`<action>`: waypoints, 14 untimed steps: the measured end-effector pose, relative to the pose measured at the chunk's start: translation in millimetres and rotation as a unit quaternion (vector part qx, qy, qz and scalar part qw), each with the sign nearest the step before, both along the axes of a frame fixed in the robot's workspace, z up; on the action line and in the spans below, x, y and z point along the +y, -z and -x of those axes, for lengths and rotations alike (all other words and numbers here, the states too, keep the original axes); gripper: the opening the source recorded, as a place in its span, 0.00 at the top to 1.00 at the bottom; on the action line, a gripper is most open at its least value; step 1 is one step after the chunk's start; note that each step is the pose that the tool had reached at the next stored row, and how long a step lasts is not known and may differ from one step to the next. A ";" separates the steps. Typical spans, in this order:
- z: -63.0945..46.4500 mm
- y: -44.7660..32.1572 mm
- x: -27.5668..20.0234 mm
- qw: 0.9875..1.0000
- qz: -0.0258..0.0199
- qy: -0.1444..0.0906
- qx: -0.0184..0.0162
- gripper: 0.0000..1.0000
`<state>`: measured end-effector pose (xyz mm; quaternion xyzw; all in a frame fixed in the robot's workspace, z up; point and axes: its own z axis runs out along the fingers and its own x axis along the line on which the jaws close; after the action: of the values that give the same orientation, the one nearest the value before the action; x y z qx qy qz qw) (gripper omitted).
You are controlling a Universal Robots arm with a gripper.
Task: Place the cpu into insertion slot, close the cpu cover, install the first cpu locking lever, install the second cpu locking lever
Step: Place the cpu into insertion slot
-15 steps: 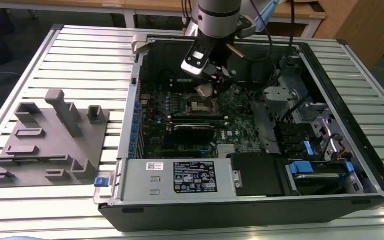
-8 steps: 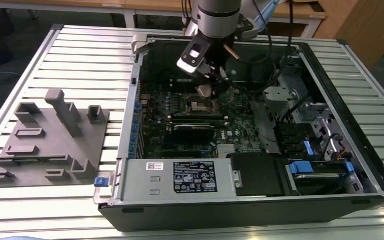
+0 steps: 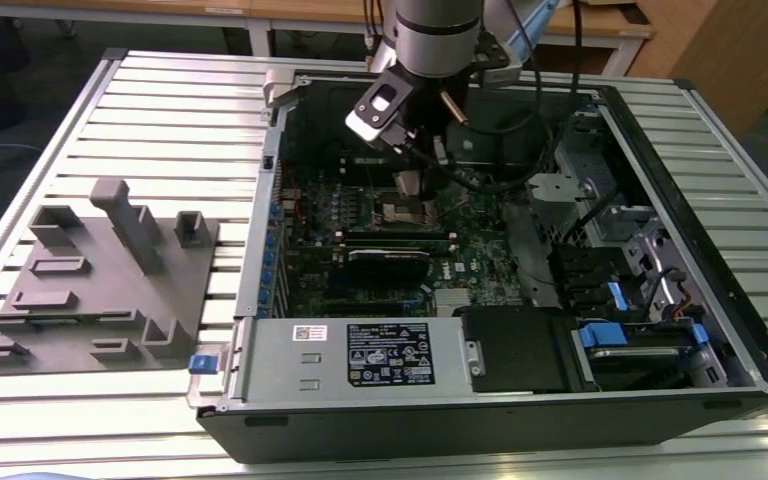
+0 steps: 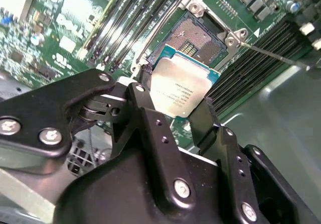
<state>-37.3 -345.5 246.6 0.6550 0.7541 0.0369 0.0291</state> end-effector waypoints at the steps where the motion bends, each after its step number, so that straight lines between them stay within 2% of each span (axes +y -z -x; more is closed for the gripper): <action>1: 0.0 0.1 0.0 1.000 0.000 0.009 0.000 0.46; 11: 0.0 0.1 0.0 1.000 0.000 0.017 0.000 0.46; 14: 0.0 0.4 0.0 0.999 0.000 0.037 0.000 0.46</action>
<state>-37.3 -345.5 246.2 0.6821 0.7297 0.0358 0.0304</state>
